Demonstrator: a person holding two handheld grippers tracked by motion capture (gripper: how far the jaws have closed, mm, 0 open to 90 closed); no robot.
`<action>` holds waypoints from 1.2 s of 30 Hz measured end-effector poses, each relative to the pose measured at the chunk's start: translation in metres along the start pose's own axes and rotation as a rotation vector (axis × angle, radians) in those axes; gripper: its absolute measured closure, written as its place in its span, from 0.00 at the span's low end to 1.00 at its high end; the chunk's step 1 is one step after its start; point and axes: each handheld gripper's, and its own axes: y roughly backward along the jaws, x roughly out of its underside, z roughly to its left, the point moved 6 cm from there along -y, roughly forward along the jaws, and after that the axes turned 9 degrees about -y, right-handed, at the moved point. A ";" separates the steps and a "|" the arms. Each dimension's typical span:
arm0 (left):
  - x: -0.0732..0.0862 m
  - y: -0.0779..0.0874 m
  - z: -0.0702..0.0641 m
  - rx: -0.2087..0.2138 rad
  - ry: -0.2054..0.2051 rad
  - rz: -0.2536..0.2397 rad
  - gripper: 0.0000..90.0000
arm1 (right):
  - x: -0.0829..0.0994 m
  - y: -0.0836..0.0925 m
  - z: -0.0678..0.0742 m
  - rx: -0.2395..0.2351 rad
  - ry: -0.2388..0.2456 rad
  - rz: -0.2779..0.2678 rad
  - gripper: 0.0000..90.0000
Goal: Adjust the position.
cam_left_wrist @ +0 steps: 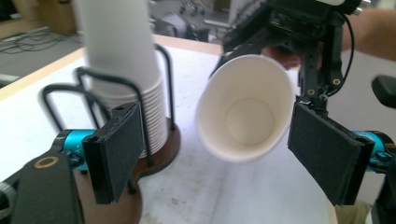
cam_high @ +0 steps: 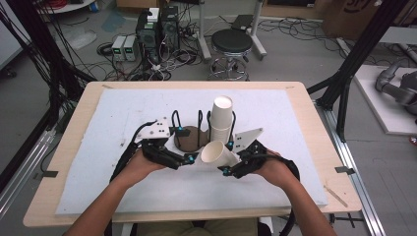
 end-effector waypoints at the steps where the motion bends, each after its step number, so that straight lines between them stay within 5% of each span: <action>1: 0.000 0.000 0.000 0.000 0.000 0.000 0.20 | 0.002 0.002 -0.001 0.006 -0.008 -0.009 0.38; 10: 0.030 0.021 0.015 -0.100 0.055 -0.038 0.20 | 0.017 0.016 -0.006 0.040 -0.060 -0.148 0.38; 16: 0.045 0.031 0.023 -0.159 0.092 -0.080 0.20 | 0.031 0.029 -0.011 0.079 -0.092 -0.297 0.38; 36: 0.061 0.047 0.032 -0.260 0.097 -0.173 0.21 | 0.058 0.054 -0.025 0.160 -0.204 -0.493 0.37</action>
